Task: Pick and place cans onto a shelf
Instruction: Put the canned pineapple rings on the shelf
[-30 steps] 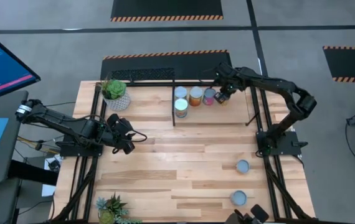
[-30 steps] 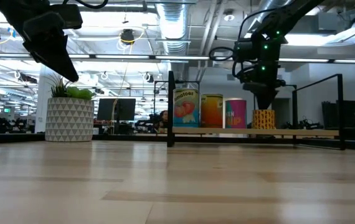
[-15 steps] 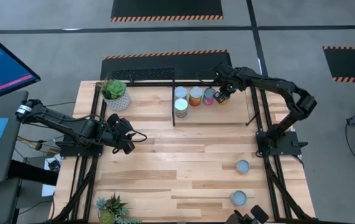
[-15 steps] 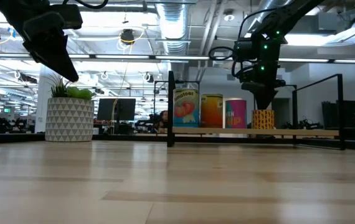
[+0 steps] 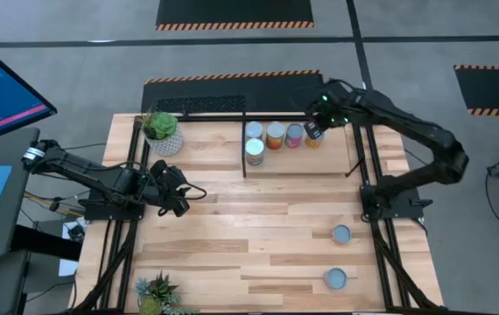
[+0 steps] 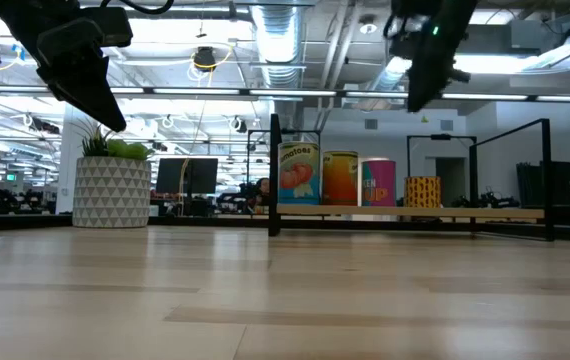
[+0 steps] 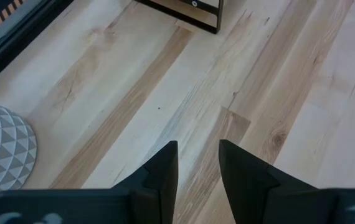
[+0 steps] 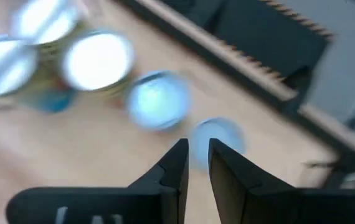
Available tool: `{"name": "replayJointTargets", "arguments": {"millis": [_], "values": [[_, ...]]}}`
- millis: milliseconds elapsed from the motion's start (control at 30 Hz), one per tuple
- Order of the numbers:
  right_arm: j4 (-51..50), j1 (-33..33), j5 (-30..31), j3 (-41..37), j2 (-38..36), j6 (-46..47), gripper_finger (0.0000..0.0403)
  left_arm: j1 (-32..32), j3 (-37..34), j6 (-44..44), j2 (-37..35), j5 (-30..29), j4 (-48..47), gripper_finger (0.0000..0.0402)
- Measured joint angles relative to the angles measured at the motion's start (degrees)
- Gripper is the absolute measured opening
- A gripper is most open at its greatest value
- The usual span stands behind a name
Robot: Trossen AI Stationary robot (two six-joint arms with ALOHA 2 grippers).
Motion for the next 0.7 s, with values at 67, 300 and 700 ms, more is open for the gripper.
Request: {"name": "replayJointTargets", "arguments": {"millis": [67, 300, 700], "values": [[-1.62, 2.55, -2.15, -0.02, -2.14, 4.05, 0.0086, 0.00, 0.00, 0.00, -0.01, -0.01, 0.00, 0.0105], [-3.81, 15.22, -2.39, -0.04, -5.35, 12.92, 0.0086, 0.00, 0.00, -0.02, -0.01, -1.25, 0.17, 0.0105], [-6.07, 38.72, -2.41, -0.09, 2.03, 16.99, 0.0086, 0.00, 0.00, -1.04, -0.01, -1.42, 0.37, 0.0105]]}}
